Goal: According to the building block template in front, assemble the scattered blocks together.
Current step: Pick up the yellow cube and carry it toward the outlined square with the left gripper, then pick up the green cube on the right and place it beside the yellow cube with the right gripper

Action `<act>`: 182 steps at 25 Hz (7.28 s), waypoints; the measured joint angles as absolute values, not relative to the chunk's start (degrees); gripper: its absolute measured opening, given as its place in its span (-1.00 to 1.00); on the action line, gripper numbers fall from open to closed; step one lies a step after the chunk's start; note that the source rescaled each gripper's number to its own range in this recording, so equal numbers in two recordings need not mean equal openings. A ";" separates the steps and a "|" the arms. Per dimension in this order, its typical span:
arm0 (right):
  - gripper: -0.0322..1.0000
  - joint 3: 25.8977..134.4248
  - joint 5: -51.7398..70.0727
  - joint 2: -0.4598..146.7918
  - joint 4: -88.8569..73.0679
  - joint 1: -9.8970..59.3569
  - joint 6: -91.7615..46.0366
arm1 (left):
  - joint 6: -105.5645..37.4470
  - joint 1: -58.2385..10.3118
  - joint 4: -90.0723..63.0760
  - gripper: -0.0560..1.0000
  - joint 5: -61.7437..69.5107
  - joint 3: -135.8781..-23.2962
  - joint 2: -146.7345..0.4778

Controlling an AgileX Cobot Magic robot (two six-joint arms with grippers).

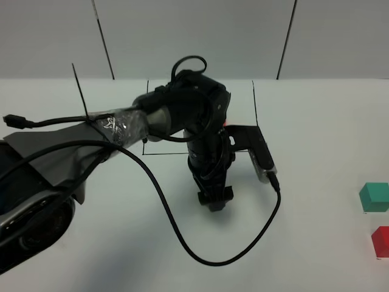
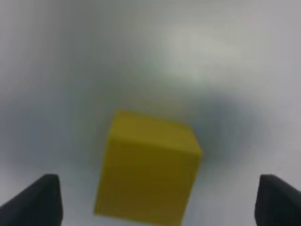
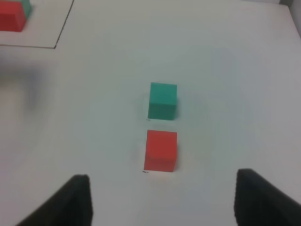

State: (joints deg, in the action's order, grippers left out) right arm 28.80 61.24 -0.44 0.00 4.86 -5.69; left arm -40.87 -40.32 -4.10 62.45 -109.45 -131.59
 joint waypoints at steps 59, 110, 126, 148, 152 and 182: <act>0.00 28.80 61.24 -0.44 0.00 4.86 -5.69 | -8.12 -39.69 17.86 0.73 68.63 -83.10 -35.78; 0.00 28.80 61.23 -0.44 0.00 4.86 -5.69 | 3.47 -11.90 2.14 0.73 61.47 -29.00 0.46; 0.00 28.80 61.09 0.00 0.32 4.86 -5.69 | 3.36 -5.47 2.09 0.73 61.37 -28.94 0.46; 0.00 47.12 55.55 42.58 0.00 4.86 -5.69 | 3.19 -5.47 2.09 0.73 61.37 -28.94 0.36; 0.00 52.67 55.51 53.12 -1.21 4.86 -5.69 | 3.19 -5.47 2.09 0.73 61.34 -28.94 0.36; 0.08 65.81 49.69 99.09 3.27 4.86 -1.59 | 3.23 -5.47 2.09 0.73 61.34 -28.94 0.30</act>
State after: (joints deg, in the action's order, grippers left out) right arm 65.81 49.69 99.09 3.27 4.86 -1.59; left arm 3.23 -5.47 2.09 61.34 -28.94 0.30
